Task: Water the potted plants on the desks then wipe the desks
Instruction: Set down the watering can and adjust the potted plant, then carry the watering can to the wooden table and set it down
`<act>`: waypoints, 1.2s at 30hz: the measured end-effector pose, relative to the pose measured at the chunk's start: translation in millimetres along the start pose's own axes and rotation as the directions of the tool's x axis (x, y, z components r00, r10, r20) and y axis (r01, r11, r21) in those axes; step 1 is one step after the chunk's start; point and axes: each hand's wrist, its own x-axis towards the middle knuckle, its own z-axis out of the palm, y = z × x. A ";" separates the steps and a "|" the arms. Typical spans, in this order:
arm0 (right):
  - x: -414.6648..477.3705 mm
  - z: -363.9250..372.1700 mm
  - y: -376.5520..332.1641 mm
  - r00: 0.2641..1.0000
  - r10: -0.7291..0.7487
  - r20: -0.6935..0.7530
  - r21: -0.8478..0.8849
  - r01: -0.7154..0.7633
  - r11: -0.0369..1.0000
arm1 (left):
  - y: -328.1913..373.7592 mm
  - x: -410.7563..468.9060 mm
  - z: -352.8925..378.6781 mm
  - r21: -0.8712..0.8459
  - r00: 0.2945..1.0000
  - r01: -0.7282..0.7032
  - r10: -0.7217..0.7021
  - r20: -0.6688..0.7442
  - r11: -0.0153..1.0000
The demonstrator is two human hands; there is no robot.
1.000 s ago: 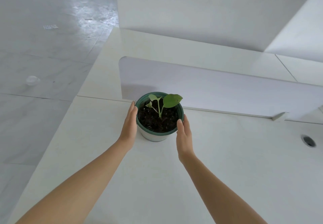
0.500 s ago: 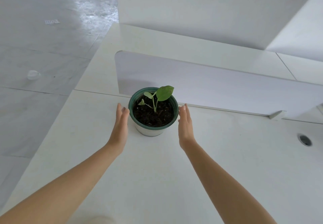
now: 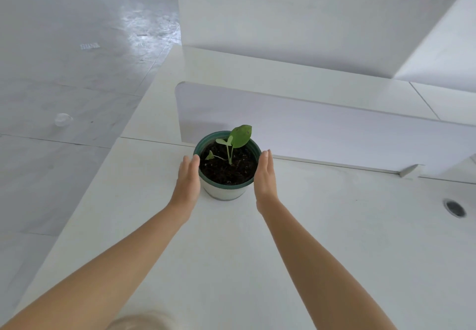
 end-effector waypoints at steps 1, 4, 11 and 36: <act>-7.1 -3.0 -0.2 1.000 -0.006 -0.017 -0.011 0.006 1.000 | 5.5 -6.3 -7.1 0.013 0.999 0.002 -0.002 -0.039 1.000; -41.8 -11.5 4.9 1.000 0.012 -0.028 0.014 -0.011 1.000 | 21.0 -30.8 -35.6 0.027 0.986 -0.011 0.015 -0.168 1.000; -142.3 -15.2 48.8 0.994 0.105 0.044 -0.001 -0.105 0.994 | 28.8 -137.7 -102.5 -0.121 0.899 -0.229 0.162 -0.406 0.966; -272.0 -13.6 114.6 0.938 0.124 0.324 -0.735 0.167 0.657 | -80.0 -224.6 -167.9 -0.282 0.842 0.002 -0.154 -0.517 0.959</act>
